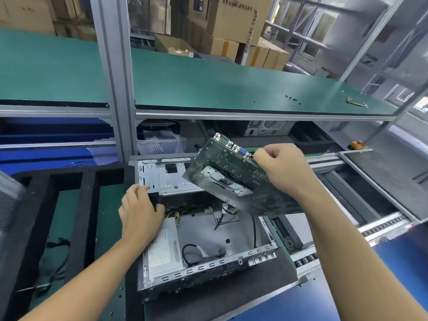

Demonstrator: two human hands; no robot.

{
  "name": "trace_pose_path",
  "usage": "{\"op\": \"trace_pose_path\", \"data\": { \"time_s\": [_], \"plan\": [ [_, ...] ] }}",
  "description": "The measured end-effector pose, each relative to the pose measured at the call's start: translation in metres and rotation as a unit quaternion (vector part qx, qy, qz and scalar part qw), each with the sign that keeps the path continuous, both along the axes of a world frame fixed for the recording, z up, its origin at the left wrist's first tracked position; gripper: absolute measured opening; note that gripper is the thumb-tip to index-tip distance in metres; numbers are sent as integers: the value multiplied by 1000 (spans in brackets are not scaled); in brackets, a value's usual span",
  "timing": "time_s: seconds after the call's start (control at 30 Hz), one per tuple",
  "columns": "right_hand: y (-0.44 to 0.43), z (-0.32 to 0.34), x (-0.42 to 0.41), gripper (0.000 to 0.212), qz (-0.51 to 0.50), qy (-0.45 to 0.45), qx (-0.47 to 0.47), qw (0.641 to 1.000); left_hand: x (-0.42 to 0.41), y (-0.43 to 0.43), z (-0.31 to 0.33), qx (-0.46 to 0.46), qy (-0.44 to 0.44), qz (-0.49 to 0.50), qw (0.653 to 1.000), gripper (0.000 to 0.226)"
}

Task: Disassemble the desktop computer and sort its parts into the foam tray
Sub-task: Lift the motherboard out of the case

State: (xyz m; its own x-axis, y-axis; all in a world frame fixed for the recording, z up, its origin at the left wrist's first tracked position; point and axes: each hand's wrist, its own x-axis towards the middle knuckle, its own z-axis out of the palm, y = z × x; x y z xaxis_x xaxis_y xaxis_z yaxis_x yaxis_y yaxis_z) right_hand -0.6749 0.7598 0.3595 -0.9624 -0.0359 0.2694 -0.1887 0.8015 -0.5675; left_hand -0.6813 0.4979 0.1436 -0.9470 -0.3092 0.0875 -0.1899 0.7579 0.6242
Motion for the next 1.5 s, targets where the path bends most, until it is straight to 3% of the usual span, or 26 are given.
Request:
{"op": "trace_pose_path", "data": {
  "time_s": [0.17, 0.37, 0.5, 0.63, 0.77, 0.87, 0.97, 1.07, 1.17, 1.3, 1.5],
  "plan": [
    [20, 16, 11, 39, -21, 60, -28, 998, 3, 24, 9, -11, 43, -81, 996, 39],
    [55, 21, 17, 40, -55, 120, -49, 990, 2, 65, 25, 40, 69, -169, 982, 25],
    [84, 15, 18, 40, -68, 155, -63, 984, -6, 100, 41, 155, 48, -202, 966, 12],
    [114, 5, 12, 39, -65, 191, -24, 979, -13, 134, 56, 282, 6, -164, 945, 13],
    [127, -8, 5, 33, -12, 230, 8, 973, -21, 167, 72, 433, -28, -126, 892, 20],
    [118, -16, -4, 31, 32, 252, 9, 967, -27, 174, 87, 494, 6, -74, 866, 23],
    [100, -25, -15, 28, 89, 258, 6, 962, -27, 159, 97, 517, 58, 24, 854, 28],
    [78, -32, -22, 25, 152, 279, 4, 948, -20, 127, 99, 528, 92, 124, 835, 18],
    [46, -37, -19, 26, 202, 301, 19, 932, -2, 83, 101, 553, 104, 174, 808, 25],
    [-12, -43, -5, 28, 255, 338, 39, 905, 31, 13, 105, 537, 106, 170, 819, 55],
    [-115, -59, 27, 29, 304, 351, 44, 885, 88, -92, 111, 512, 48, 148, 845, 39]
  ]
}}
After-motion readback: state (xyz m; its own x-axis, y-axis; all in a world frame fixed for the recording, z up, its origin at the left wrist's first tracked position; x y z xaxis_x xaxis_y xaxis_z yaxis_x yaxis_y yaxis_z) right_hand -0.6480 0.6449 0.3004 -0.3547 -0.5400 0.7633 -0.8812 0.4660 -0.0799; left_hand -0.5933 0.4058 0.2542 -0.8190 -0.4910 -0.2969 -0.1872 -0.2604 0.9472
